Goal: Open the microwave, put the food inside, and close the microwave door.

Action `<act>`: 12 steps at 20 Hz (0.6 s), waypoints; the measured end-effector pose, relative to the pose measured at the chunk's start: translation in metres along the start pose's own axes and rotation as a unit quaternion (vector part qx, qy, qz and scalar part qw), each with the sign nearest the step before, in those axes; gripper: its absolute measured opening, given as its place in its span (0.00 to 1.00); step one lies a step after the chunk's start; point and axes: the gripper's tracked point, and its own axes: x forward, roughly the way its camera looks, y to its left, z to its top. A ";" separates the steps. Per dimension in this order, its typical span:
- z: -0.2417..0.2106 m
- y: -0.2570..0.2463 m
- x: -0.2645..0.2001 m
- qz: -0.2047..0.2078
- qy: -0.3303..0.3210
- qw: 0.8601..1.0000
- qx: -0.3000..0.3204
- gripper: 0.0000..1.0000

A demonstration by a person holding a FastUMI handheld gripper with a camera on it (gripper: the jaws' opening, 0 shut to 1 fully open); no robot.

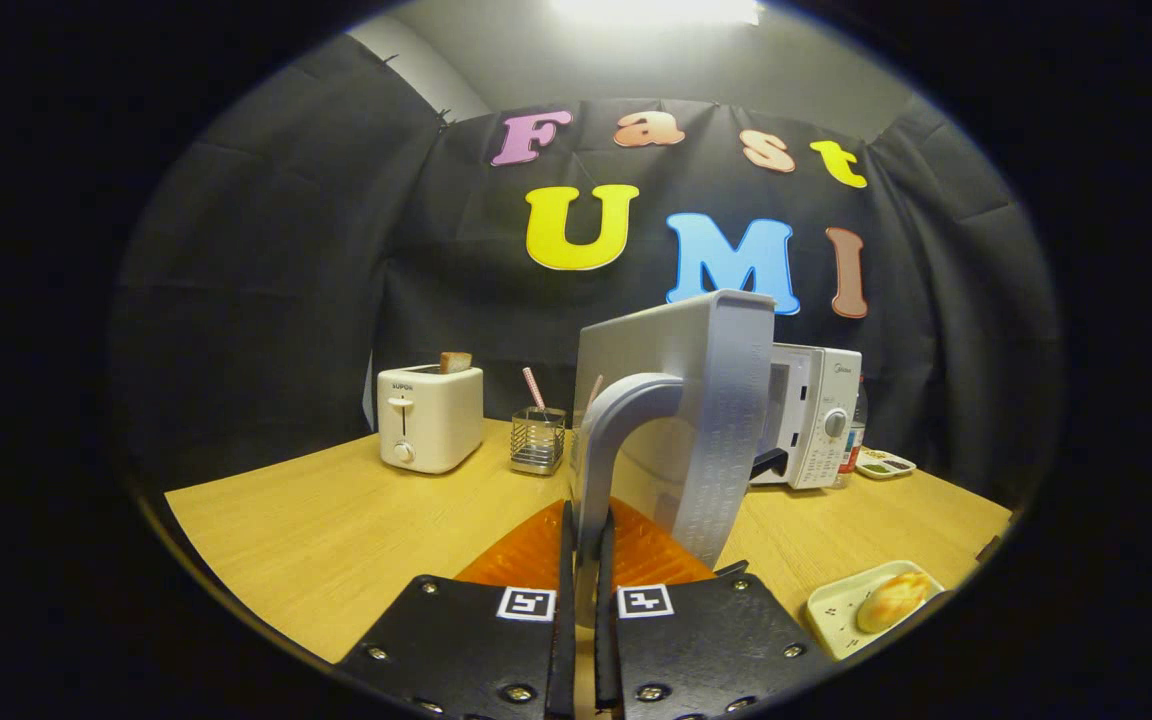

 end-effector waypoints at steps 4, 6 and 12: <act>0.001 0.024 -0.003 -0.040 -0.018 0.999 -0.016 0.08; -0.003 0.025 -0.008 -0.038 -0.013 0.999 -0.017 0.12; 0.016 0.050 -0.046 0.045 -0.059 0.997 -0.007 0.45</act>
